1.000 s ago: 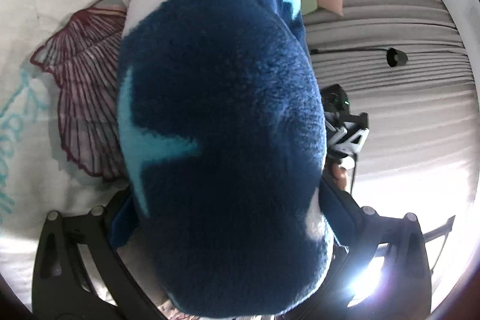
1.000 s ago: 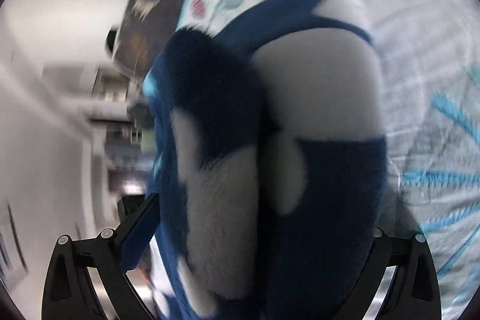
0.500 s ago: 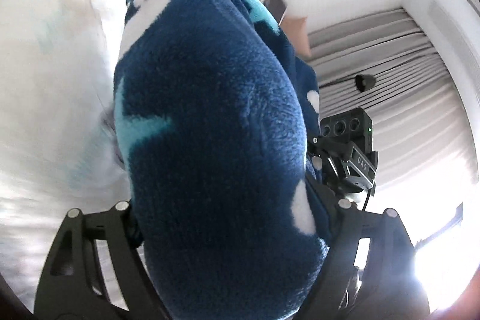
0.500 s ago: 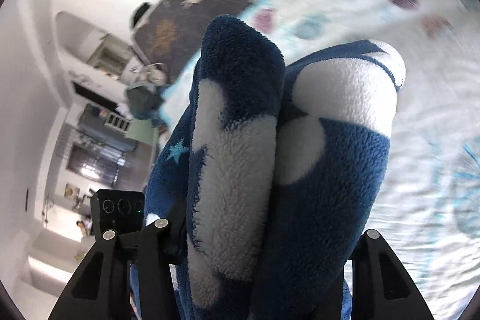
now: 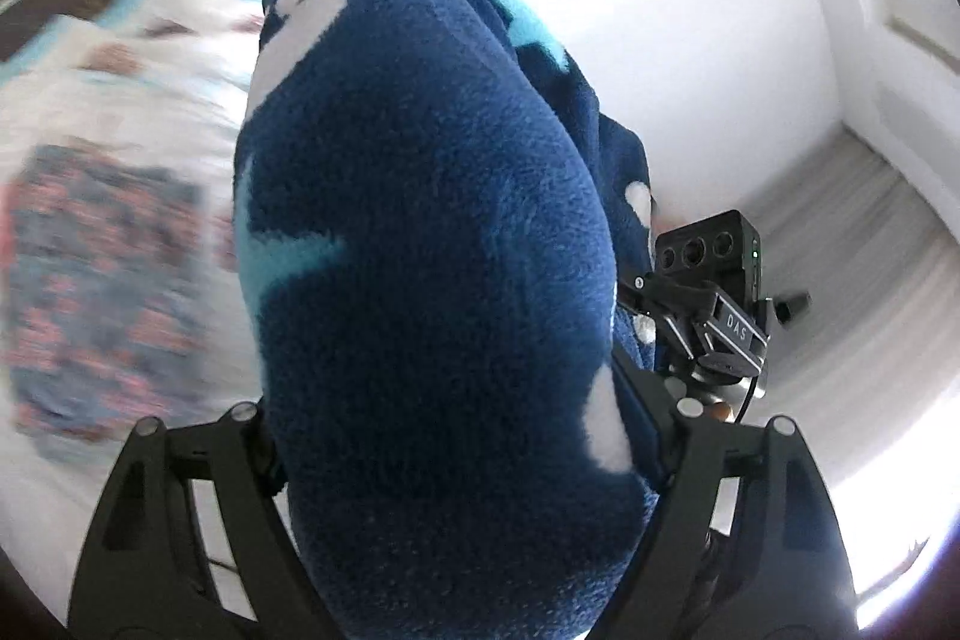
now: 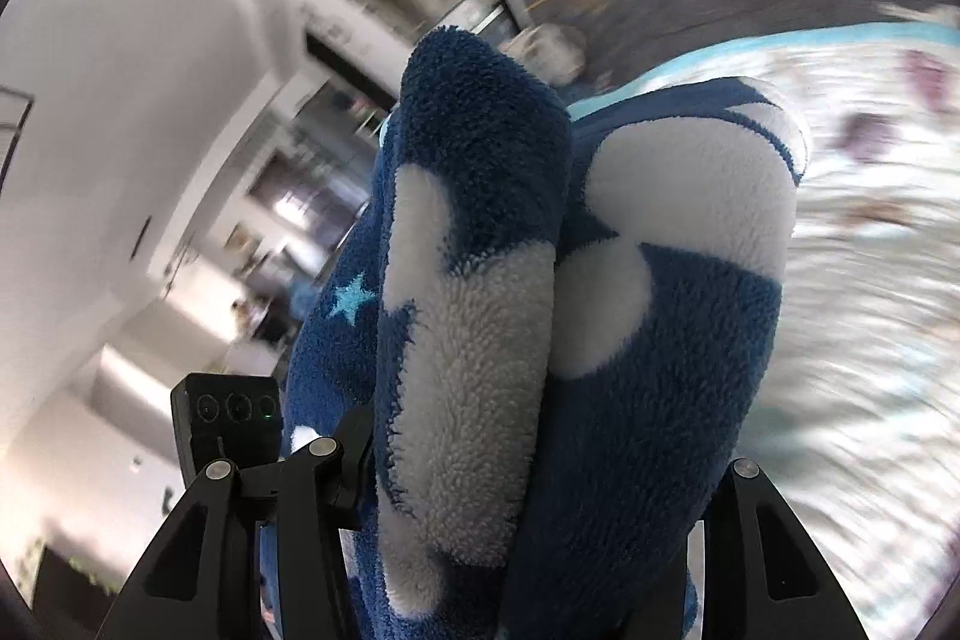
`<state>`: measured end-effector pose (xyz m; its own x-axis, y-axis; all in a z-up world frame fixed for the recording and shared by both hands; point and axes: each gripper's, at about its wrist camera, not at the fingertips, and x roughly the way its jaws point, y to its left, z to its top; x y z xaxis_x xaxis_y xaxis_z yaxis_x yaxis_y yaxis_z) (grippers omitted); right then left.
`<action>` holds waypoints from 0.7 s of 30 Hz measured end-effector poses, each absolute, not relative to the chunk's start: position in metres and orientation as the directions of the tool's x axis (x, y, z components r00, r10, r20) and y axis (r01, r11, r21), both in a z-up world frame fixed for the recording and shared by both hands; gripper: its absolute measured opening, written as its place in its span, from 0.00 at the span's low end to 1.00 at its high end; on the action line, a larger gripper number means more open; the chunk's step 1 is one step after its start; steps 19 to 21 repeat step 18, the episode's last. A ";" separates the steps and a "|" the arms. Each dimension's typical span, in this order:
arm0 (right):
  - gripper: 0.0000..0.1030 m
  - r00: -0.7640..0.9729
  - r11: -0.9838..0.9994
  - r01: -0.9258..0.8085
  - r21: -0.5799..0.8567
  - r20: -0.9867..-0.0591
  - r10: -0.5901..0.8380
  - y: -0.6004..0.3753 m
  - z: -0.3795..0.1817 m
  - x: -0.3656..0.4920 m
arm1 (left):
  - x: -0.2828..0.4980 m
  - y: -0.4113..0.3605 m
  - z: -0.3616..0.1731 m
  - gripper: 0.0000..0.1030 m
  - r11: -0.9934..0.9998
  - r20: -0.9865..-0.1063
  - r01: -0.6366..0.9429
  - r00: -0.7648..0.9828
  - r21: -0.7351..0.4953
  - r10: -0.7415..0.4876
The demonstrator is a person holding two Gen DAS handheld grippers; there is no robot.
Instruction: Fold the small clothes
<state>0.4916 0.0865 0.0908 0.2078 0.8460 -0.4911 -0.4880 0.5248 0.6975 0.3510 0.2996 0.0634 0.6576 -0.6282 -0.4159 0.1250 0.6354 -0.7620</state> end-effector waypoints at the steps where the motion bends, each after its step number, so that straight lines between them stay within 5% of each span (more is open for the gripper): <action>1: 0.49 0.189 0.514 -0.495 0.701 -0.491 0.851 0.104 0.086 0.497 | 0.351 0.326 0.054 0.80 0.633 -0.421 0.087 0.676 -0.770 -0.605; 9: 0.49 0.092 0.558 -0.510 0.655 -0.603 0.792 0.267 -0.028 0.567 | 0.391 0.437 -0.080 0.81 0.618 -0.534 -0.171 0.704 -0.767 -0.468; 12: 0.49 0.102 0.689 -0.493 0.531 -0.751 0.652 0.305 -0.106 0.591 | 0.421 0.445 -0.160 0.83 0.672 -0.699 -0.331 0.595 -0.663 -0.397; 14: 0.57 0.095 0.751 -0.480 0.454 -0.824 0.559 0.315 -0.161 0.596 | 0.425 0.443 -0.199 0.91 0.643 -0.693 -0.357 0.605 -0.677 -0.393; 17: 0.60 0.114 0.704 -0.443 0.555 -0.744 0.659 0.302 -0.181 0.606 | 0.427 0.436 -0.184 0.93 0.667 -0.695 -0.350 0.624 -0.658 -0.358; 21: 0.60 0.113 0.707 -0.459 0.539 -0.754 0.648 0.303 -0.178 0.607 | 0.432 0.437 -0.186 0.95 0.679 -0.703 -0.349 0.618 -0.646 -0.352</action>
